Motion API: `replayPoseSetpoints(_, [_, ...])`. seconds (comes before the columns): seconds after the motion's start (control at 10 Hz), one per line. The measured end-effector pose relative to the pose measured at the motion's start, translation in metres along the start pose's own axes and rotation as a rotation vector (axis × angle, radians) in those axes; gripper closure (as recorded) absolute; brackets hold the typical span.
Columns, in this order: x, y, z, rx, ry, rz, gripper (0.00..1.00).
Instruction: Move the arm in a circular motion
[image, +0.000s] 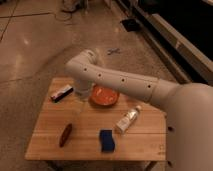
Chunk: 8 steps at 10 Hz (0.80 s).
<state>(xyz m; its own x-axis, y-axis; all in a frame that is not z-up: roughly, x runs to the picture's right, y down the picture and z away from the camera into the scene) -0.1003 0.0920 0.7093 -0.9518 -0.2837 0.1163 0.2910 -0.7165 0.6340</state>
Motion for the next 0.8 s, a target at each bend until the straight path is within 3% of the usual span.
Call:
replayPoseSetpoints(0.2, [-0.035,-0.011,-0.004,0.007,-0.021,0.024,0.28])
replayPoseSetpoints(0.5, [-0.119,0.005,-0.009,0.006,-0.067,0.232,0.28])
replayPoseSetpoints(0.8, [-0.2,0.049,-0.016,-0.042,-0.099,0.469,0.28])
